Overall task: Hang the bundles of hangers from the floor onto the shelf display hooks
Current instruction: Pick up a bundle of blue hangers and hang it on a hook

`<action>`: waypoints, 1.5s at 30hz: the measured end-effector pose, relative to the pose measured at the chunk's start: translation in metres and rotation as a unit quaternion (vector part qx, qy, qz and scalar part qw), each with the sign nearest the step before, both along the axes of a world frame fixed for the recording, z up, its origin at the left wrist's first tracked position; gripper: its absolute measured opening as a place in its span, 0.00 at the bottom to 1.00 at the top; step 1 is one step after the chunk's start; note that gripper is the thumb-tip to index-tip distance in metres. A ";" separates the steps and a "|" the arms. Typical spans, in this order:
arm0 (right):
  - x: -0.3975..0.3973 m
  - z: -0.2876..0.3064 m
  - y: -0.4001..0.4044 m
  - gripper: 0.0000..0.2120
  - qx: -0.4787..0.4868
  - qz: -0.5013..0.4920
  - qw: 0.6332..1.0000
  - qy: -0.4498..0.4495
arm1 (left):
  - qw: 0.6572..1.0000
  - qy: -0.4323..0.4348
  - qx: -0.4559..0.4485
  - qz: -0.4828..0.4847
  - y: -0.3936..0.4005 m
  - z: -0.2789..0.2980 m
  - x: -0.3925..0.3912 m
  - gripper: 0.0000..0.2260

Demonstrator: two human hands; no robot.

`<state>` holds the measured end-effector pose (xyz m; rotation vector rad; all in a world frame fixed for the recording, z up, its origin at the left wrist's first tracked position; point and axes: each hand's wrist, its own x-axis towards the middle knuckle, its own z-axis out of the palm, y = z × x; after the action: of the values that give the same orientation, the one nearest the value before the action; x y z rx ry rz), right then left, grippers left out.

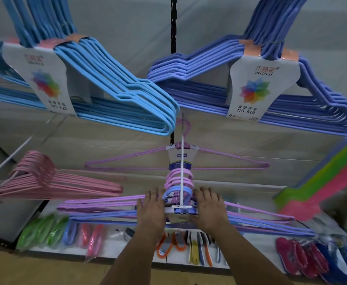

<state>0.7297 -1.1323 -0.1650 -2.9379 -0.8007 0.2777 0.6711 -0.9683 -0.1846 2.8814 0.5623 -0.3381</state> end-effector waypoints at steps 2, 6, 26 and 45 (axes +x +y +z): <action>-0.001 -0.003 0.007 0.43 -0.013 0.000 1.000 0.023 | 1.000 -0.006 -0.012 -0.002 0.002 -0.002 0.002 0.32; 0.005 -0.003 0.012 0.41 0.002 -0.025 0.999 0.023 | 1.000 -0.018 0.000 -0.021 0.004 -0.003 0.004 0.30; 0.035 0.001 0.007 0.38 -0.015 -0.035 0.999 0.023 | 0.997 -0.033 0.003 -0.070 0.000 0.004 0.037 0.23; 0.107 0.001 0.041 0.35 -0.014 -0.058 0.998 0.009 | 0.995 -0.043 0.014 -0.094 0.035 0.003 0.109 0.28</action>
<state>0.8367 -1.0917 -0.1638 -2.9893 -0.6266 0.3084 0.7799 -0.9337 -0.1818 2.9664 0.2849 -0.2338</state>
